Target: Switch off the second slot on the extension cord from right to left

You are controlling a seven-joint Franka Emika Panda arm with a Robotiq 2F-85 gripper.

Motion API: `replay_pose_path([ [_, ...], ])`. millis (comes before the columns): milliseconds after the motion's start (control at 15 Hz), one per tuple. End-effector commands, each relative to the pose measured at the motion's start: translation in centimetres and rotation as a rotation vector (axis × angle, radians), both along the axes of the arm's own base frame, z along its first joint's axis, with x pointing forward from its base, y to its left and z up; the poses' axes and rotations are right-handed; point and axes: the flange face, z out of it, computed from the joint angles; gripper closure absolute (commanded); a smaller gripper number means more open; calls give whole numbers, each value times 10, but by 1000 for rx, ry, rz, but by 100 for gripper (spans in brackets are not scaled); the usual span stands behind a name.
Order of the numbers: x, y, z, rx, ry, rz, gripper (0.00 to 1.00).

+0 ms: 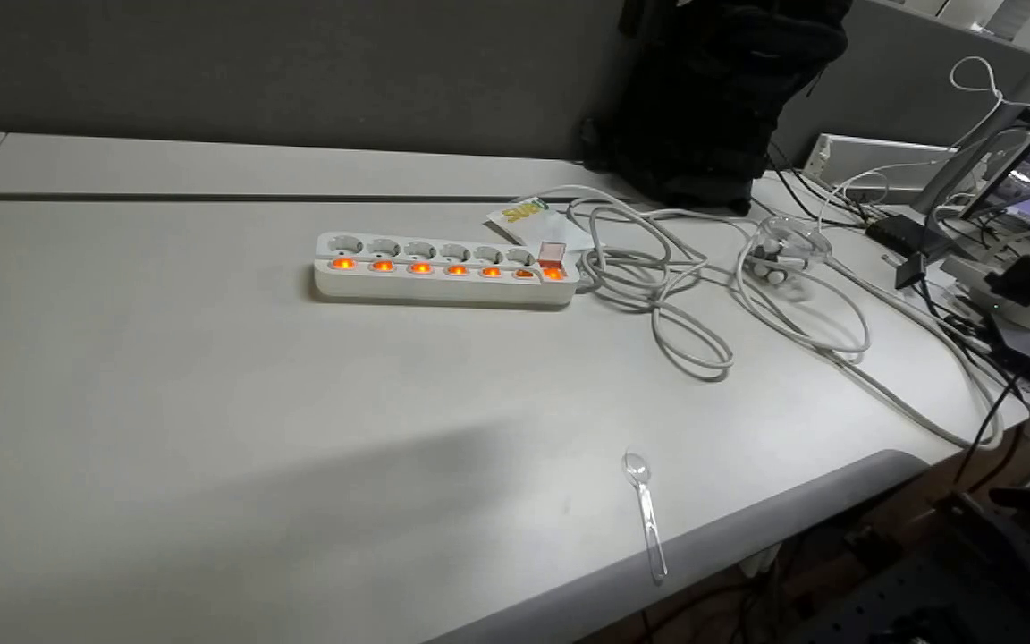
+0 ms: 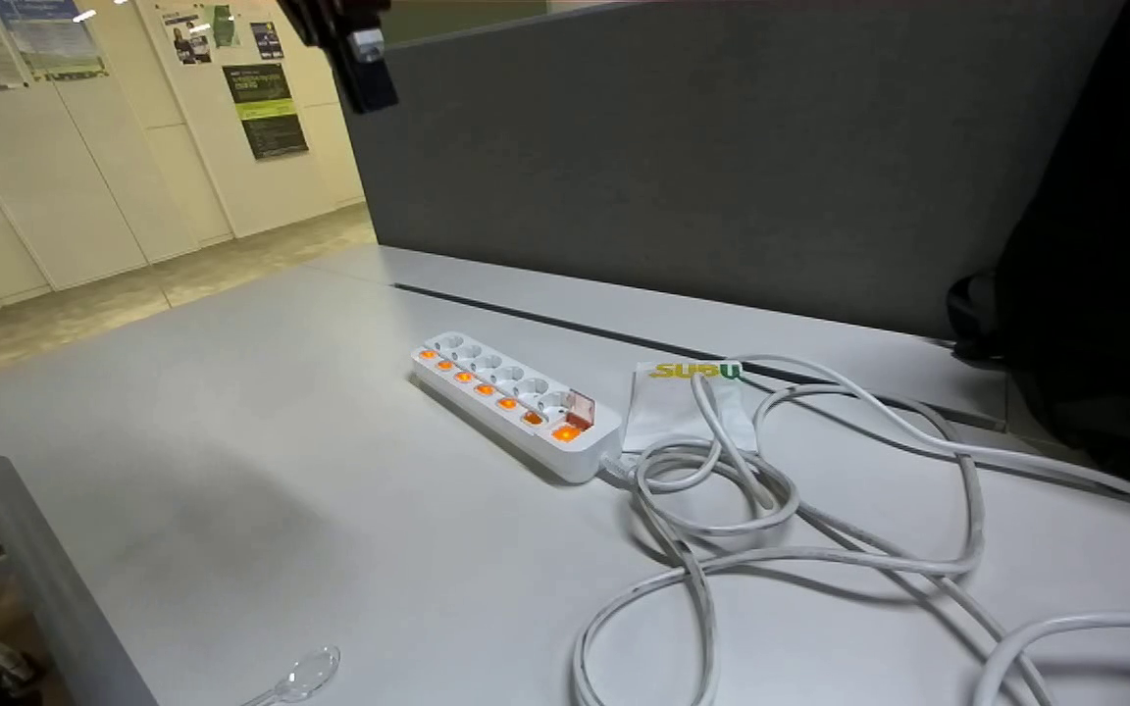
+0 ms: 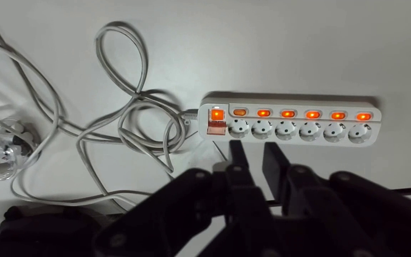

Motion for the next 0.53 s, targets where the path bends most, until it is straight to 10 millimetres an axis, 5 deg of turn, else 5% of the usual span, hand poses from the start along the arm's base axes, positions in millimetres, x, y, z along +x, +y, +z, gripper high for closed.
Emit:
replay_pose_path([
  [0,27,4,-23,8,-31,-65,100],
  [467,60,-5,-93,22,82,-79,100],
])
